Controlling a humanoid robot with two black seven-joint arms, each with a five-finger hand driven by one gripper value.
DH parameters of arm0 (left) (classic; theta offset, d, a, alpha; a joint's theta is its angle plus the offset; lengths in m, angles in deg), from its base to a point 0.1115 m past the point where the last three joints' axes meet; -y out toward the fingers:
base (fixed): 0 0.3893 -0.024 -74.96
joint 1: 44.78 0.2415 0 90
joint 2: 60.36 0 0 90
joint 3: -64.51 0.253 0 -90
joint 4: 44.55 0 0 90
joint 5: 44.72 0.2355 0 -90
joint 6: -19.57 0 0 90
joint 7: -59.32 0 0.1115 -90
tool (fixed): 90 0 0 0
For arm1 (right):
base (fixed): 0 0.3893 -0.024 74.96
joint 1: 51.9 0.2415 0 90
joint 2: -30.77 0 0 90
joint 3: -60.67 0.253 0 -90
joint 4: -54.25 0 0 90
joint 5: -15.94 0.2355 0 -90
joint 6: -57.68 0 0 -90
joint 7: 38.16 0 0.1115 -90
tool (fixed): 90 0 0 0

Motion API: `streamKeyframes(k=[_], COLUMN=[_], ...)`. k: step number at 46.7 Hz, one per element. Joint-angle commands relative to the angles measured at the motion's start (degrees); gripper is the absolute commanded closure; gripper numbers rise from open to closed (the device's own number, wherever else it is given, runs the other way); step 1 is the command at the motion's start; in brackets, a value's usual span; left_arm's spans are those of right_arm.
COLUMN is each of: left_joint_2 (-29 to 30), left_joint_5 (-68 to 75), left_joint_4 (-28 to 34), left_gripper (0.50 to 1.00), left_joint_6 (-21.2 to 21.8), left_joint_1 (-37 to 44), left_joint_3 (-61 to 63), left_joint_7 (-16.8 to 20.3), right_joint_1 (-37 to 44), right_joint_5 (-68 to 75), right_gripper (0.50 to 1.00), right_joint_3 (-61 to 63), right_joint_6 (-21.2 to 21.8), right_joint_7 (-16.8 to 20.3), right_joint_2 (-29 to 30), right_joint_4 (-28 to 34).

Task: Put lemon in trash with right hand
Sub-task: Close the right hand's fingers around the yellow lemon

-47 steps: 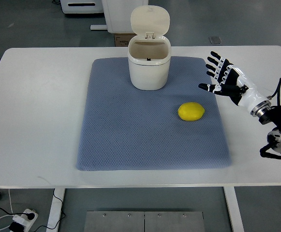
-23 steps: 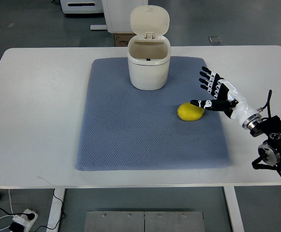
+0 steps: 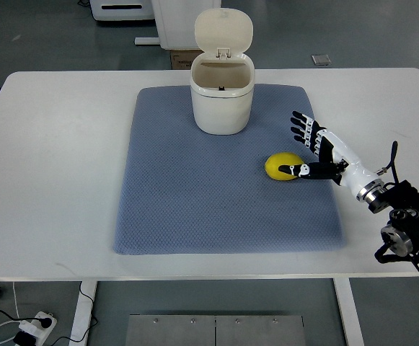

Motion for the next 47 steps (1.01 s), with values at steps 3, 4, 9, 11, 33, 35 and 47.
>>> streamKeyframes(k=[3, 4, 9, 11, 33, 35, 47], left_joint_2=[0.0, 0.0, 0.0, 0.0, 0.0, 0.0, 0.0], left_joint_5=[0.0, 0.0, 0.0, 0.0, 0.0, 0.0, 0.0], left_joint_4=[0.0, 0.0, 0.0, 0.0, 0.0, 0.0, 0.0], left_gripper=[0.5, 0.5, 0.5, 0.5, 0.5, 0.5, 0.5], left_joint_6=[0.0, 0.0, 0.0, 0.0, 0.0, 0.0, 0.0], left_joint_1=[0.0, 0.0, 0.0, 0.0, 0.0, 0.0, 0.0], left_joint_3=[0.0, 0.0, 0.0, 0.0, 0.0, 0.0, 0.0], left_joint_7=[0.0, 0.0, 0.0, 0.0, 0.0, 0.0, 0.0], right_joint_1=[0.04, -0.05, -0.31, -0.31, -0.93, -0.93, -0.93], right_joint_5=[0.06, 0.06, 0.06, 0.15, 0.76, 0.76, 0.76], right_gripper=[0.507, 0.507, 0.507, 0.507, 0.523, 0.528, 0.53], right_joint_3=[-1.09, -1.09, -1.18, -1.44, -2.76, -2.76, -2.85], right_joint_6=[0.06, 0.06, 0.06, 0.06, 0.06, 0.06, -0.03], right_joint_7=[-1.2, -1.38, -2.08, -2.87, -6.65, -6.91, -8.58], right_joint_2=[-0.05, -0.05, 0.21, 0.3, 1.79, 1.97, 3.55], right_joint_4=[-0.2, -0.2, -0.81, -1.08, -3.71, -4.06, -6.97])
